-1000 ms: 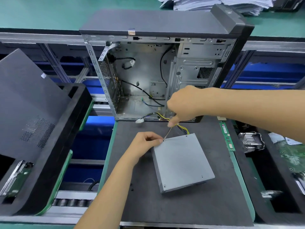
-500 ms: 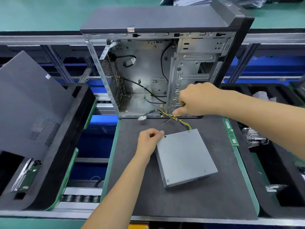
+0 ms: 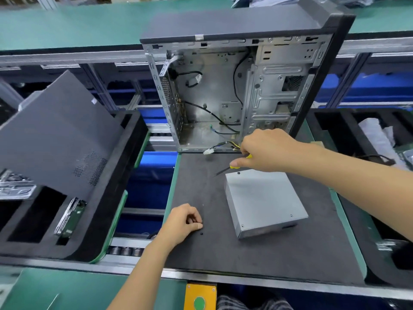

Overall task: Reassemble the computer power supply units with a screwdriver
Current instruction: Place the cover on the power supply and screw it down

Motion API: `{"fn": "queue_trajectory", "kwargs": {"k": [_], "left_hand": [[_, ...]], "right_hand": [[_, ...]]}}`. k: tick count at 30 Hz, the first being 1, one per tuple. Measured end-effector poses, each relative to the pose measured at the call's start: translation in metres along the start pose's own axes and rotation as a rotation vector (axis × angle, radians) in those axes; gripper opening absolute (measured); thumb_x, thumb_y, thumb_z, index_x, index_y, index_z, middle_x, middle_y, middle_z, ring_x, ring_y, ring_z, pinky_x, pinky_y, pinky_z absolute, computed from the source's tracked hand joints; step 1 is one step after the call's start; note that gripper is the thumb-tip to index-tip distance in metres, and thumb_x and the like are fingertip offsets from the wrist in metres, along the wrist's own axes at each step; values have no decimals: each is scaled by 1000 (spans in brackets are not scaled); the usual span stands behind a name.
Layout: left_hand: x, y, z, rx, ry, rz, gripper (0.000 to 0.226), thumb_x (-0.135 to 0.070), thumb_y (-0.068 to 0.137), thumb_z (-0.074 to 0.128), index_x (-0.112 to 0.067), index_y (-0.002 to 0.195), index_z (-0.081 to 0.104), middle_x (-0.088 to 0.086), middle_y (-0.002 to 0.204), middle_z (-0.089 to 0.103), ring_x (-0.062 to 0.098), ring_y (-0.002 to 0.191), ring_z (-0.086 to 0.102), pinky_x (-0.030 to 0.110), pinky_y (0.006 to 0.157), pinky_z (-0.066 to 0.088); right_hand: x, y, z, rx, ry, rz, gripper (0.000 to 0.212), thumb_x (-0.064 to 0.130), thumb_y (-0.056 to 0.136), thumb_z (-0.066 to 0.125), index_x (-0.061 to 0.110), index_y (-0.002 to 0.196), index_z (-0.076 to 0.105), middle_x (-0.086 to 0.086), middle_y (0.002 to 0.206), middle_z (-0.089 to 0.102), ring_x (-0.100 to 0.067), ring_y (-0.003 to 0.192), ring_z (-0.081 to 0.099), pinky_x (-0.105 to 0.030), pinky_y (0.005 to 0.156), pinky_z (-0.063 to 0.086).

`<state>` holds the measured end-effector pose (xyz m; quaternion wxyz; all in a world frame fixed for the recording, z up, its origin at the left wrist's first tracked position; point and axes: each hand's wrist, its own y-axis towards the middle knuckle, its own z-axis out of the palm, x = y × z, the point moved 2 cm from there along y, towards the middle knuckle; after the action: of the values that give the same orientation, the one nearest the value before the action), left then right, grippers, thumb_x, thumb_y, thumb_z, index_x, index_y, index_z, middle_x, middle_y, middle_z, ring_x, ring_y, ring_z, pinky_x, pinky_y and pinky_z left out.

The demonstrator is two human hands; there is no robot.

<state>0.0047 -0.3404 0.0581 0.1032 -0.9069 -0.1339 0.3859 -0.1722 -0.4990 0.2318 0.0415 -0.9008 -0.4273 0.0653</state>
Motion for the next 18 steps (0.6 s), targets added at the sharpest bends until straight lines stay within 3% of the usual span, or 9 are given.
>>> {"fn": "queue_trajectory", "kwargs": {"k": [3,6,8,12,14,16,18], "left_hand": [[3,0,1,35,102,25,20,-14,80,79,-21,72,62,-6,82,52,10,69,51,15,68,42],[2,-3,2,84,218,62,20,-18,85,74,-24,73,60,-10,85,52,9,74,54,21,74,46],[-5,-4,-2,30,127,94,20,-13,86,72,-25,73,63,-10,84,61,10,77,60,25,77,51],[-39,7,-20,-292,-715,33,10,0,85,69,-9,81,69,7,83,75,16,79,71,27,77,57],[-64,19,-22,-305,-1130,-3,10,3,88,64,-5,93,68,10,85,75,16,81,71,24,75,57],[-88,34,-19,-273,-1341,-38,17,3,92,58,-5,104,67,3,81,73,11,78,70,20,74,56],[-111,49,-11,-230,-1389,-47,19,0,95,54,-5,108,67,-3,74,69,6,73,66,17,74,55]], "right_hand": [[5,-3,-1,-12,-2,-11,53,67,87,43,16,79,57,3,68,38,-26,70,47,-31,58,32],[5,-9,-2,-32,8,-8,55,67,87,43,15,79,59,2,67,41,-24,66,47,-29,52,29],[1,-14,-2,-50,25,1,55,68,86,44,16,76,59,2,67,46,-21,63,47,-27,50,26],[-21,-28,-8,-102,144,47,48,68,84,45,24,70,56,7,67,51,-22,72,52,-28,51,29],[-34,-36,-12,-134,213,74,49,68,84,46,25,63,50,9,63,52,-16,66,50,-28,52,33],[-49,-43,-13,-155,300,104,49,67,84,47,23,64,54,7,64,57,-15,66,52,-30,57,41],[-64,-51,-13,-179,388,130,47,67,83,48,24,64,55,7,67,58,-15,70,54,-32,61,45]]}}
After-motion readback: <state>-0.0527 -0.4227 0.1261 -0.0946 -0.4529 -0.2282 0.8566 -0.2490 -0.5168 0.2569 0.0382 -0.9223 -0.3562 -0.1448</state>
